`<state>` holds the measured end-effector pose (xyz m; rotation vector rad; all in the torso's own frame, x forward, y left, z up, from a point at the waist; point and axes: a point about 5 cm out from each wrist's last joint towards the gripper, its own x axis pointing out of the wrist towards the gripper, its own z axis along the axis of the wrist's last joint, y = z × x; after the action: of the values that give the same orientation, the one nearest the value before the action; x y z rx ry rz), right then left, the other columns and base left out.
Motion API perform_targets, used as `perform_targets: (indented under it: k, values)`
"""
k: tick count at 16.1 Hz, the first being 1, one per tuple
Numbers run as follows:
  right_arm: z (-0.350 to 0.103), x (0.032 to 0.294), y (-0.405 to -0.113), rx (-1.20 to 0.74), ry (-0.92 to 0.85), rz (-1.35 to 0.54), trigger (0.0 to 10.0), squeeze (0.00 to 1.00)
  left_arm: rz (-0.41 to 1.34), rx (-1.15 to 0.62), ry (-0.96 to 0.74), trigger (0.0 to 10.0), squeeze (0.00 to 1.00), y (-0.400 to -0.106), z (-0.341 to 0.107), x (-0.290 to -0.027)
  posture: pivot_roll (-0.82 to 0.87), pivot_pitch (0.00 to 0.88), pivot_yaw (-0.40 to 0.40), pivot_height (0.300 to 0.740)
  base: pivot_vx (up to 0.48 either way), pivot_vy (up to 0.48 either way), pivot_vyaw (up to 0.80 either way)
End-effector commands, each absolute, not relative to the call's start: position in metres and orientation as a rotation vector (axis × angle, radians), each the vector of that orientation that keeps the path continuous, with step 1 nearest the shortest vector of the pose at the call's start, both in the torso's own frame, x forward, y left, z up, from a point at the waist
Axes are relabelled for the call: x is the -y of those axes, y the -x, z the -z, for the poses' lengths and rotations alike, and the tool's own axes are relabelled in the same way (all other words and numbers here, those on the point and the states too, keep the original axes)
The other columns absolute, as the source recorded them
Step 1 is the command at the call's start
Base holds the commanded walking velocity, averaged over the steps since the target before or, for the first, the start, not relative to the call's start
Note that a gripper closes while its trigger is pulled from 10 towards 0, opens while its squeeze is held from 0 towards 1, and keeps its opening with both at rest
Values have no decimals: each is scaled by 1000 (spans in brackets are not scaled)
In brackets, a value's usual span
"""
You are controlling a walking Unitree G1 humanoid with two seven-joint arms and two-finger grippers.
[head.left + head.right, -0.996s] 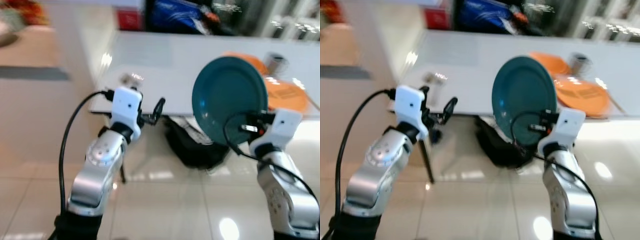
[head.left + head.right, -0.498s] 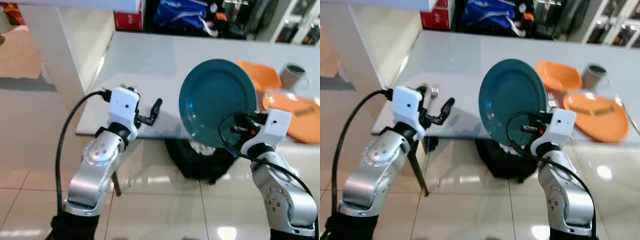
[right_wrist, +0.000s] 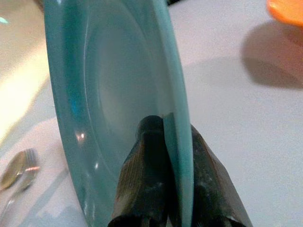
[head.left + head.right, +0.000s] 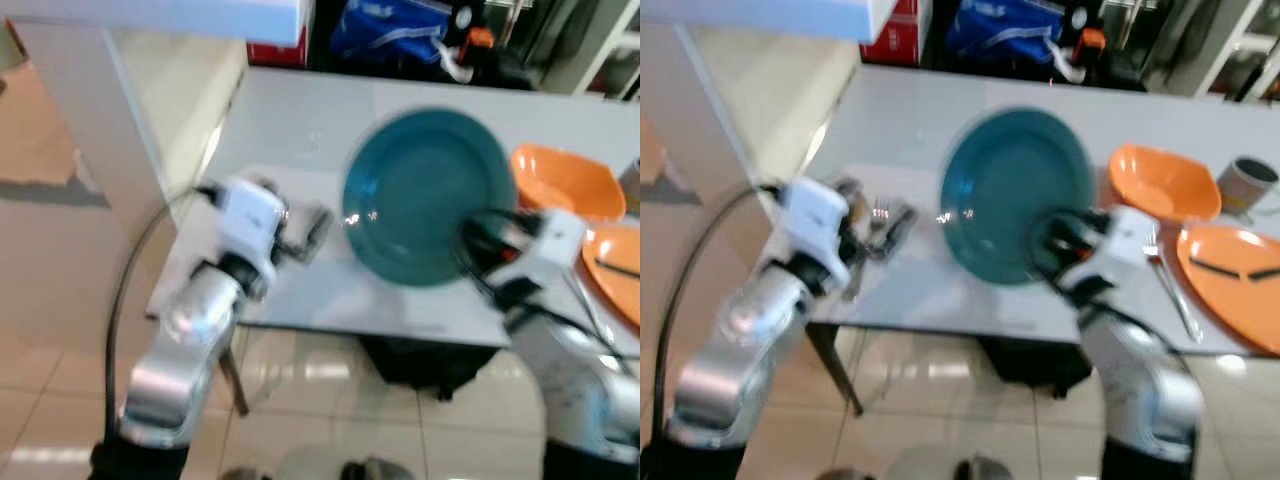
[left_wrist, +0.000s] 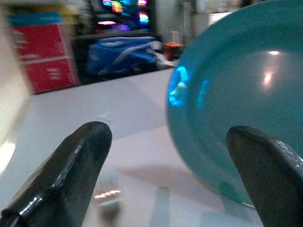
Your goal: Setting the table
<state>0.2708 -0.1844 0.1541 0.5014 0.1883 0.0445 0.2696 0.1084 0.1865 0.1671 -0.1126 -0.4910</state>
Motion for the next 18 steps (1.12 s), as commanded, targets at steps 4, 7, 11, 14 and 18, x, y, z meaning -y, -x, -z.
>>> perform_targets:
  k: [4, 7, 11, 14, 18]
  values:
    - [-152, 191, -284, -337, -676, -155, 10000, 0, 515, 124, -187, 10000, 0, -261, -191, -123, 58, 77, -63, 740, 0, 0, 0]
    - [-142, 193, -287, -465, -704, -188, 10000, 0, 524, 117, -189, 10000, 0, -259, -189, -123, 54, 74, -75, 740, 0, 0, 0]
    - [-129, 191, -300, -574, -818, -160, 10000, 0, 535, 94, -178, 10000, 0, -254, -186, -123, 64, 79, -86, 740, 0, 0, 0]
    - [-113, 176, -307, -690, -878, -185, 10000, 0, 635, 25, -199, 10000, 0, -244, -175, -121, 71, 78, -94, 740, 0, 0, 0]
    - [-108, 176, -308, -777, -890, -144, 10000, 965, 647, 27, -197, 10000, 0, -242, -176, -117, 74, 71, -98, 740, 0, 0, 0]
